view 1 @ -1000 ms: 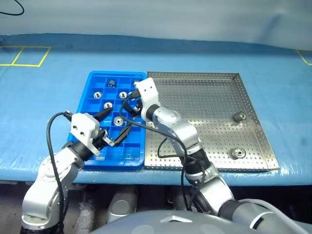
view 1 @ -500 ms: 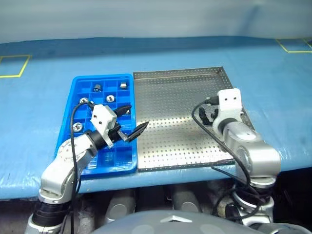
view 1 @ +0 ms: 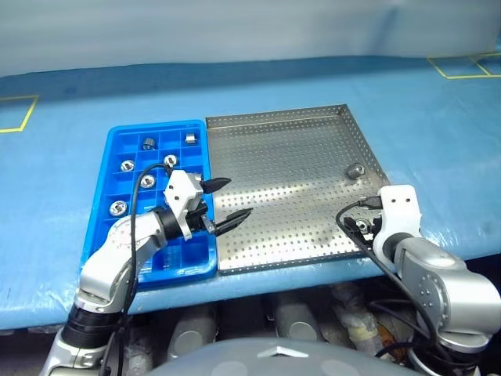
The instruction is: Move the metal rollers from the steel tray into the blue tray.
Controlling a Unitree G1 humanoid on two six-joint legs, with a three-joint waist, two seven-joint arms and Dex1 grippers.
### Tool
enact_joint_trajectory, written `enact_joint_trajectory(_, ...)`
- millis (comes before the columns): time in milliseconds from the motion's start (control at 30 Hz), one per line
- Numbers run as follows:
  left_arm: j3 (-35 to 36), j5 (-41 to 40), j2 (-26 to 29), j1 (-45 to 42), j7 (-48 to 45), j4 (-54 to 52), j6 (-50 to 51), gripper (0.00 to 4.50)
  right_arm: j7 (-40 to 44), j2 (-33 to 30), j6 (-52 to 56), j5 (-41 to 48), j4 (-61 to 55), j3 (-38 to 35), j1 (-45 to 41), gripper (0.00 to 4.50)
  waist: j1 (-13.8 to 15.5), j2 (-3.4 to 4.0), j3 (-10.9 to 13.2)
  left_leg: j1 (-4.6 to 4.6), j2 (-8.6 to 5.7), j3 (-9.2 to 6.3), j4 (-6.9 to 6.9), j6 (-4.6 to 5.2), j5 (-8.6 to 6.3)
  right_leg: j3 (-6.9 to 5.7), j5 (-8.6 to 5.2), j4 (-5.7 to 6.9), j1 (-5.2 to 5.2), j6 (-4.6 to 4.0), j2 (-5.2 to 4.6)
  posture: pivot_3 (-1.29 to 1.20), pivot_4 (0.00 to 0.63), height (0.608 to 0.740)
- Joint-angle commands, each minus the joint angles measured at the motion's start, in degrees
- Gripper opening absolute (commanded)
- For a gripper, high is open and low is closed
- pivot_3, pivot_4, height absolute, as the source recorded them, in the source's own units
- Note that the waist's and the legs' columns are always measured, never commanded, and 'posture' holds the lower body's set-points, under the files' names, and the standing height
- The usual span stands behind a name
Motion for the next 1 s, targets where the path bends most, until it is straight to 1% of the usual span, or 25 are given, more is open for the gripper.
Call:
enact_joint_trajectory(33, -0.49, -0.27, -0.14, -0.40, -0.46, -0.44, -1.04, 4.50, 0.14, -0.10, 0.54, 1.41, -1.85, -1.81, 0.36, 4.17, -0.11, 0.00, 0.00, 0.00, 0.01, 0.01, 0.00, 0.00, 0.00, 0.02, 0.01, 0.00, 0.00, 0.02, 0.01, -0.16, 0.150, 0.740)
enact_joint_trajectory(267, -0.91, -0.49, -0.80, 0.13, -0.05, -0.88, -1.06, 4.50, -0.38, 0.24, 0.54, 2.97, 2.23, -1.88, -0.99, 4.17, -0.04, -0.01, 0.00, 0.00, 0.00, 0.08, 0.00, 0.03, -0.02, 0.12, 0.02, -0.01, -0.01, 0.03, 0.02, -0.14, 0.150, 0.740)
enact_joint_trajectory(600, -0.20, -0.55, -1.65, 2.18, 1.72, -2.45, -1.19, 4.50, -1.64, -2.37, 0.54, 5.87, 11.99, -3.39, -4.38, 4.17, 0.52, -0.03, 0.00, 0.03, -0.01, 0.33, 0.02, 0.15, -0.07, 0.36, 0.05, -0.04, -0.03, 0.08, 0.04, -0.09, 0.150, 0.740)
enact_joint_trajectory(633, -0.14, -0.58, -1.62, 2.43, 1.86, -2.62, -1.23, 4.50, -1.96, -2.49, 0.54, 6.06, 12.25, -3.52, -4.69, 3.79, 0.67, -0.03, 0.00, 0.04, -0.01, 0.33, 0.03, 0.17, -0.07, 0.37, 0.05, -0.04, -0.02, 0.08, 0.04, -0.09, 0.150, 0.740)
enact_joint_trajectory(700, 0.03, -0.52, -1.63, 2.80, 2.32, -2.88, -1.27, 4.50, -2.85, -2.44, 0.54, 6.06, 12.64, -3.88, -5.34, 3.32, 0.83, -0.03, 0.00, 0.03, -0.01, 0.34, 0.04, 0.17, -0.07, 0.37, 0.05, -0.04, -0.02, 0.09, 0.04, -0.09, 0.150, 0.740)
enact_joint_trajectory(833, 0.17, -0.72, -1.43, 3.01, 2.72, -3.19, -1.33, 4.50, -3.88, -2.92, 0.54, 7.25, 12.69, -4.20, -6.01, 1.97, 1.10, -0.03, 0.01, 0.02, -0.02, 0.40, 0.11, 0.24, -0.07, 0.43, 0.14, -0.08, 0.00, 0.24, 0.04, -0.09, 0.150, 0.740)
enact_joint_trajectory(867, 0.26, -0.70, -1.35, 3.03, 2.75, -3.21, -1.40, 4.50, -4.12, -3.01, 0.54, 7.53, 12.42, -4.08, -6.15, 1.75, 1.12, -0.03, 0.01, 0.02, -0.04, 0.44, 0.13, 0.29, -0.06, 0.47, 0.14, -0.08, 0.00, 0.24, 0.01, -0.07, 0.150, 0.740)
enact_joint_trajectory(933, 0.51, -0.84, -1.16, 3.01, 2.71, -3.30, -1.38, 4.50, -4.40, -3.38, 0.54, 8.11, 11.77, -3.76, -6.66, 1.75, 1.18, -0.03, 0.01, 0.01, -0.08, 0.54, 0.19, 0.37, -0.07, 0.52, 0.15, -0.10, 0.00, 0.25, -0.04, -0.07, 0.150, 0.740)
enact_joint_trajectory(1000, 1.30, -1.02, -1.07, 3.07, 2.88, -3.38, -1.68, 4.50, -4.41, -3.64, 0.54, 9.43, 9.83, -1.92, -8.45, 1.75, 1.14, -0.04, 0.02, 0.00, -0.10, 0.59, 0.22, 0.41, -0.07, 0.55, 0.16, -0.10, 0.00, 0.27, -0.08, -0.06, 0.150, 0.740)
